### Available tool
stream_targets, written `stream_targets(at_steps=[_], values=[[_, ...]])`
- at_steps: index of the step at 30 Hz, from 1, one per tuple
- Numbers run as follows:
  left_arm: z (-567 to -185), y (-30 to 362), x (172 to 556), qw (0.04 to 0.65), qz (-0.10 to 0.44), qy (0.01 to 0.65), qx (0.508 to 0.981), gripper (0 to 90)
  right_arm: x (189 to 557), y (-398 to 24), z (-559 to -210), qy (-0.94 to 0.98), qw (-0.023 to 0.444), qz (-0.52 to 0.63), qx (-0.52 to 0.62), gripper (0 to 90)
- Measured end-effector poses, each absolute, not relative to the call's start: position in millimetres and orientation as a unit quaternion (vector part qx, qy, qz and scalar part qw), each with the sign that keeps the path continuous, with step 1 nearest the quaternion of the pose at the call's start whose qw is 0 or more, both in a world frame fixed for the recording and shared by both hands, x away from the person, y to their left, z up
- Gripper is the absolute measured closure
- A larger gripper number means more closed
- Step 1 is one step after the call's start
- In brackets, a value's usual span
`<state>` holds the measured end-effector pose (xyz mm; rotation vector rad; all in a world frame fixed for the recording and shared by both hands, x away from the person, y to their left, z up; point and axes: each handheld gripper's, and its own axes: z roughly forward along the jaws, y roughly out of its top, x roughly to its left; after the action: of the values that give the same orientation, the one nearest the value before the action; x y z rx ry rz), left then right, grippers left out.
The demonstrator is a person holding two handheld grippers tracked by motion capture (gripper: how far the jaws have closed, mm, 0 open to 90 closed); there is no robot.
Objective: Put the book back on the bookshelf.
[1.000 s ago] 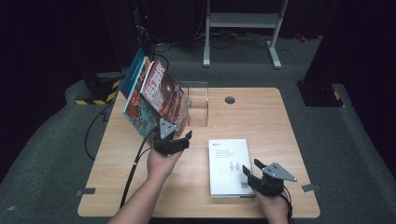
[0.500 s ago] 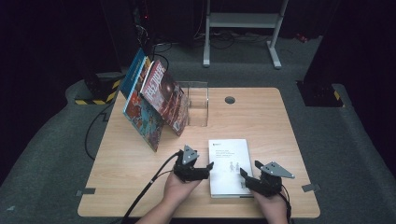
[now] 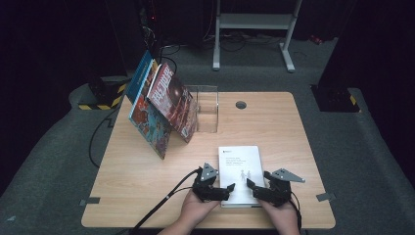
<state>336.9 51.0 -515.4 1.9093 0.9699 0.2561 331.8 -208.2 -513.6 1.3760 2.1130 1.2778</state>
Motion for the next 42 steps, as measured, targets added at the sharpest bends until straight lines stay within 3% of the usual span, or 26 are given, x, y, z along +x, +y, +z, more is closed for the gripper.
stream_targets(at_steps=[7,21,24,29,42], values=[[-515,65,337,0.472,0.107,0.397,0.780,14.9,332,-193,-513,0.741,0.155,0.442,0.482,18.7],[-516,135,344,0.465,0.115,0.424,0.769,14.0,340,-111,-510,0.760,0.153,0.429,0.464,18.6],[-521,142,350,0.476,0.063,0.442,0.758,14.2,339,-111,-510,0.763,0.149,0.433,0.456,19.4],[-521,140,352,0.479,0.047,0.429,0.764,15.3,333,-122,-511,0.772,0.142,0.440,0.436,19.6],[-518,136,347,0.477,0.076,0.424,0.766,17.0,329,-122,-513,0.768,0.136,0.451,0.434,19.9]])
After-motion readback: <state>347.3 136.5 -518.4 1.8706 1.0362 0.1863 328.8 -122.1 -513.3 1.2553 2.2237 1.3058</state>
